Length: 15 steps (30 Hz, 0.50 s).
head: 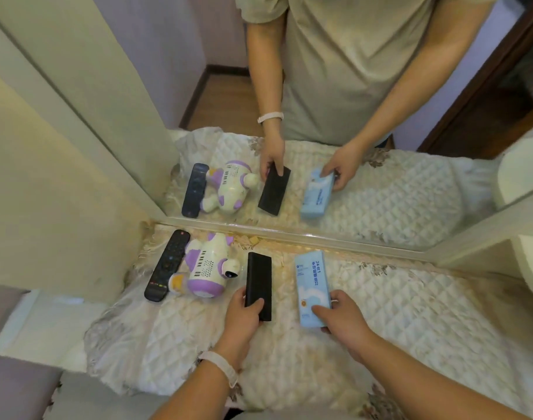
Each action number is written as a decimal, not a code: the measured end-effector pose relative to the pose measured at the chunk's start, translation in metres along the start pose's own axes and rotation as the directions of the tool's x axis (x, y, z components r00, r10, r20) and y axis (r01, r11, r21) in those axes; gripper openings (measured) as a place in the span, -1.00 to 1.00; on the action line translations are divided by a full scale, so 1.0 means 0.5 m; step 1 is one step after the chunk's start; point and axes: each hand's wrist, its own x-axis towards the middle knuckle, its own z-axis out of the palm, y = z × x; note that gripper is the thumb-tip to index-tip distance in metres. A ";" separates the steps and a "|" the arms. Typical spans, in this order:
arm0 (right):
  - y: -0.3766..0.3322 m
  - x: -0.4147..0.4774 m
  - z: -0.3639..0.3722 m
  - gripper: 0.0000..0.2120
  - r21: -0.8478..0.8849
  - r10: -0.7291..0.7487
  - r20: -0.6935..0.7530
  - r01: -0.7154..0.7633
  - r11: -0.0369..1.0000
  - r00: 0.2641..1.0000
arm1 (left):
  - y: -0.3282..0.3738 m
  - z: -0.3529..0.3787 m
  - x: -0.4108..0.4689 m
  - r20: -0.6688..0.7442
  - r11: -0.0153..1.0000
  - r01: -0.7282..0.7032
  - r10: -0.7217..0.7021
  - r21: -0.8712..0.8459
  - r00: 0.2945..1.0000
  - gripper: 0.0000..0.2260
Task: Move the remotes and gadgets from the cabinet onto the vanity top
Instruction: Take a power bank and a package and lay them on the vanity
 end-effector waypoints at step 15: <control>-0.011 0.116 0.071 -0.70 -0.359 -0.043 -0.019 0.033 0.933 0.999 | -0.007 -0.016 0.080 0.037 0.814 -0.272 0.296 0.513 0.955 -0.58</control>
